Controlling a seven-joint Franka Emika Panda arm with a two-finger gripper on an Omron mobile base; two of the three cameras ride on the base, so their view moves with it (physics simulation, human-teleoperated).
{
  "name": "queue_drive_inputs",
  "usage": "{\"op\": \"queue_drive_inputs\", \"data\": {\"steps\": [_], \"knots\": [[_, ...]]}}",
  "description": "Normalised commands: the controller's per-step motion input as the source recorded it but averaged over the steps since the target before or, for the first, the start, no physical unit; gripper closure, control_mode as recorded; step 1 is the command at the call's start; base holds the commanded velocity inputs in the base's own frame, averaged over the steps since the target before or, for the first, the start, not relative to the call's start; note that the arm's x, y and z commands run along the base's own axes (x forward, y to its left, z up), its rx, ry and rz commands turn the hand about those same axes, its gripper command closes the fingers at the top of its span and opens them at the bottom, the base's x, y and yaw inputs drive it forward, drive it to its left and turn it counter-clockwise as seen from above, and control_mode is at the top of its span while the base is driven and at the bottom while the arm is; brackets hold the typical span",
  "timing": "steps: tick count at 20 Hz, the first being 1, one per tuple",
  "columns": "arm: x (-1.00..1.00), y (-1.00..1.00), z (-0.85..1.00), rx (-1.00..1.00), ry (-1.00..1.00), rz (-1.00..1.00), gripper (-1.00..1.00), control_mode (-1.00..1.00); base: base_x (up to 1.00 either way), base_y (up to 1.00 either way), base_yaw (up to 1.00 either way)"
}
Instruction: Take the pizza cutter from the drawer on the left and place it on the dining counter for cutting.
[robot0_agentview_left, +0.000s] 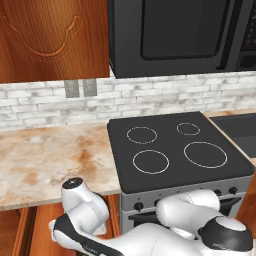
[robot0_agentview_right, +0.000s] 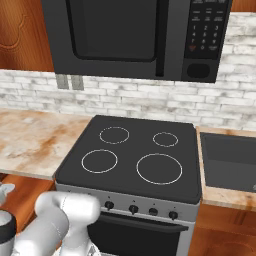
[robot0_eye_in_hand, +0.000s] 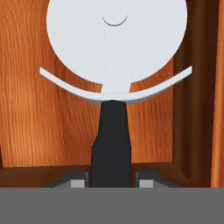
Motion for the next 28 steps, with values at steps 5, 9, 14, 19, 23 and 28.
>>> {"op": "queue_drive_inputs", "data": {"steps": [5, 9, 14, 19, 23, 28], "knots": [[-0.55, -0.30, 0.70, 0.00, 0.00, 0.00, 1.00, -1.00, 0.00, 0.00, 0.00], [-0.52, -0.41, 0.70, 0.00, 0.00, 0.00, 1.00, -1.00, 0.00, 0.00, 0.00], [-0.24, -0.52, 0.76, 0.00, -0.01, 0.00, 1.00, -1.00, 0.00, 0.00, 0.00], [0.00, -0.62, 0.83, 0.02, -0.01, 0.00, 1.00, -1.00, 0.00, 0.00, 0.00], [0.02, -0.79, 0.70, 0.02, 0.00, 0.00, 1.00, -1.00, 0.00, 0.00, 0.00], [0.00, -0.93, 0.68, 0.05, 0.00, 0.00, 1.00, -1.00, 0.00, 0.00, 0.00]]}}
